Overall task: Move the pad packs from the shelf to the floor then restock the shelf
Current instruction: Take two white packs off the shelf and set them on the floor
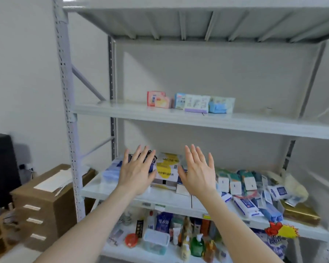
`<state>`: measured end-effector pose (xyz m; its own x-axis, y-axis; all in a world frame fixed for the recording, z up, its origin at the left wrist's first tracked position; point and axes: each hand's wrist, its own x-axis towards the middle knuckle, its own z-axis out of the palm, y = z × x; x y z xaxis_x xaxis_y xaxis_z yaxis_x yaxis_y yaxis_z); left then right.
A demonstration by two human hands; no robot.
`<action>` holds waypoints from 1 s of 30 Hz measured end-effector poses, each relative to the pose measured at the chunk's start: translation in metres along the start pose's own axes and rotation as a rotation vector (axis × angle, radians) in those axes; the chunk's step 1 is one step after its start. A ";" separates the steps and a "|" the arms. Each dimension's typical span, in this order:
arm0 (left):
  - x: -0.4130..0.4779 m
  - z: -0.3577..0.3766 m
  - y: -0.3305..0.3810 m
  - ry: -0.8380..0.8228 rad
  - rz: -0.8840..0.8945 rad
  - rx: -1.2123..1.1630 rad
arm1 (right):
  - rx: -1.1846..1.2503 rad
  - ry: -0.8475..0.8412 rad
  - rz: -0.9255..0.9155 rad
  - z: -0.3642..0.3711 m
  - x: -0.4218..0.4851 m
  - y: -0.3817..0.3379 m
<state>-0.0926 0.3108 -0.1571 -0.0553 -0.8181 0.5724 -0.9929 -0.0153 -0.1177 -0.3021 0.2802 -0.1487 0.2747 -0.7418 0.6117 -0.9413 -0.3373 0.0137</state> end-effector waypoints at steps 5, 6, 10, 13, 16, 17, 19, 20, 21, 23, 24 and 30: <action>0.036 -0.021 -0.048 0.062 0.001 0.048 | 0.009 0.056 -0.015 -0.008 0.048 -0.031; 0.043 -0.023 -0.058 0.076 0.005 0.057 | 0.009 0.062 -0.016 -0.007 0.058 -0.038; 0.074 -0.024 -0.099 0.106 0.029 0.098 | 0.016 0.105 0.021 -0.002 0.093 -0.060; 0.099 -0.022 -0.121 0.136 0.039 0.091 | 0.002 0.128 0.054 0.005 0.112 -0.069; 0.121 -0.019 -0.131 0.147 0.058 0.088 | -0.030 0.140 0.079 0.010 0.126 -0.068; 0.129 -0.018 -0.131 0.147 0.069 0.088 | -0.042 0.141 0.089 0.011 0.130 -0.066; 0.144 -0.014 -0.129 0.158 0.092 0.069 | -0.068 0.149 0.107 0.011 0.140 -0.058; 0.152 -0.013 -0.127 0.167 0.100 0.058 | -0.078 0.156 0.116 0.011 0.146 -0.053; 0.160 -0.011 -0.124 0.174 0.108 0.050 | -0.086 0.165 0.126 0.010 0.151 -0.048; 0.176 -0.007 -0.115 0.185 0.126 0.032 | -0.099 0.194 0.144 0.009 0.162 -0.035; 0.184 -0.004 -0.110 0.189 0.137 0.018 | -0.108 0.207 0.154 0.009 0.167 -0.028; 0.237 0.008 -0.060 0.235 0.183 -0.044 | -0.149 0.240 0.200 0.009 0.191 0.027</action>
<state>-0.0451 0.1134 -0.0208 -0.2517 -0.6491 0.7178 -0.9675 0.1493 -0.2043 -0.2728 0.1243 -0.0390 0.0443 -0.6216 0.7821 -0.9950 -0.0977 -0.0212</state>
